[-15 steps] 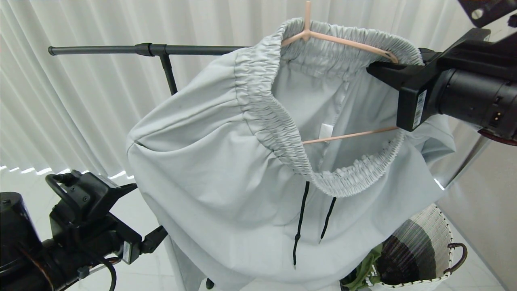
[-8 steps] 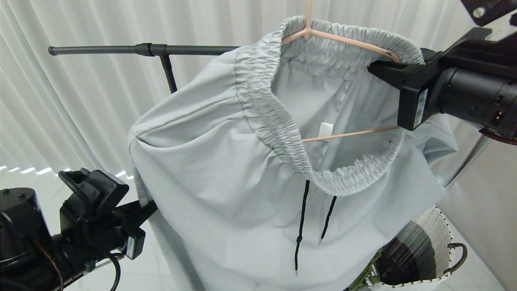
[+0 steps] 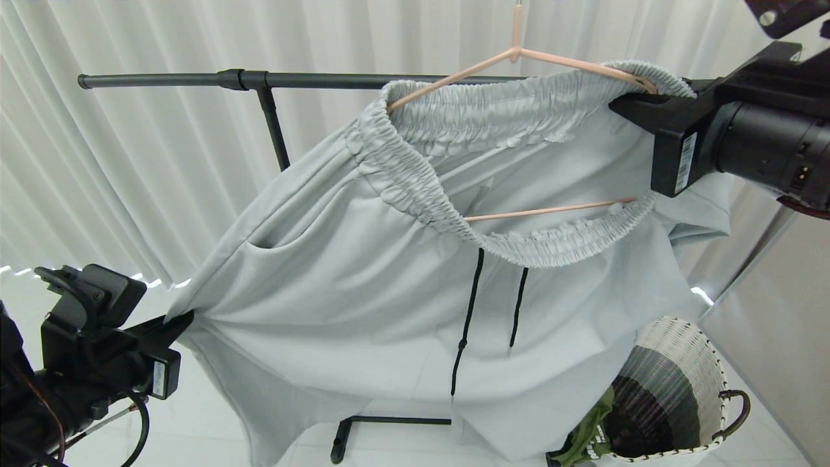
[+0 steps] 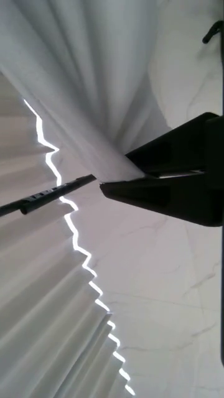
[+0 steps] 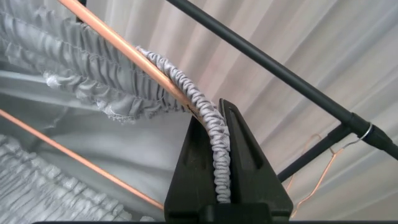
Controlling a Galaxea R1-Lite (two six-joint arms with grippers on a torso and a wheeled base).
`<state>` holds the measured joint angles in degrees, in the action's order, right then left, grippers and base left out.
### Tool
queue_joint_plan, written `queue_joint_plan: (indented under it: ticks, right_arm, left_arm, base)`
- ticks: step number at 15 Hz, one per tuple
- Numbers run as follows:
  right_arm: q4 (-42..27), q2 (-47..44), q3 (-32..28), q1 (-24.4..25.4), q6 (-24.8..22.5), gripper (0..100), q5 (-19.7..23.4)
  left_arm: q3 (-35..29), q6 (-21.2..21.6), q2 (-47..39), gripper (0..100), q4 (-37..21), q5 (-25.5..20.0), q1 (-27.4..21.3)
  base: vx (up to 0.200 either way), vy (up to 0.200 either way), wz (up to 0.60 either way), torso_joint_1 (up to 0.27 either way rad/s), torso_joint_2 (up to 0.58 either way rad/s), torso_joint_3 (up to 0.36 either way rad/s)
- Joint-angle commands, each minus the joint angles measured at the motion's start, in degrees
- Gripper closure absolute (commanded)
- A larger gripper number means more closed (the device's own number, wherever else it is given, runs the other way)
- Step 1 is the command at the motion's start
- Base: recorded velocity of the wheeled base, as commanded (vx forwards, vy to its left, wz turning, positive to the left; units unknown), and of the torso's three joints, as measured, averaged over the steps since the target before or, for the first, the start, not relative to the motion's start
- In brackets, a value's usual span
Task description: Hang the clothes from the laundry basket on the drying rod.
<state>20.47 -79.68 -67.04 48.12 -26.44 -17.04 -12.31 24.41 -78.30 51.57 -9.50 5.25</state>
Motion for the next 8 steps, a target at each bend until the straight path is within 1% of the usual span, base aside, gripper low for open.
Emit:
queue_joint_plan:
  ticks: [1,4,5,8]
  right_arm:
    - [0.19,0.22,-0.02,-0.13,-0.01,100,-0.10]
    - [0.19,0.22,-0.02,-0.13,-0.01,100,-0.10]
    - [0.19,0.22,-0.02,-0.13,-0.01,100,-0.10]
    - [0.10,0.22,-0.11,-0.13,-0.01,100,-0.18]
  left_arm:
    - [-0.08,0.03,0.08,100,-0.06,0.00,1.34]
    - [-0.17,0.03,0.60,100,0.47,0.00,0.46]
    - [0.01,0.12,0.69,0,0.73,0.00,0.20]
    - [0.36,0.73,1.40,0,0.82,0.00,0.11]
  base:
    - [0.000,0.000,0.00,0.000,0.00,0.000]
    - [0.000,0.000,0.00,0.000,0.00,0.000]
    - [0.000,0.000,0.00,0.000,0.00,0.000]
    - [0.000,0.000,0.00,0.000,0.00,0.000]
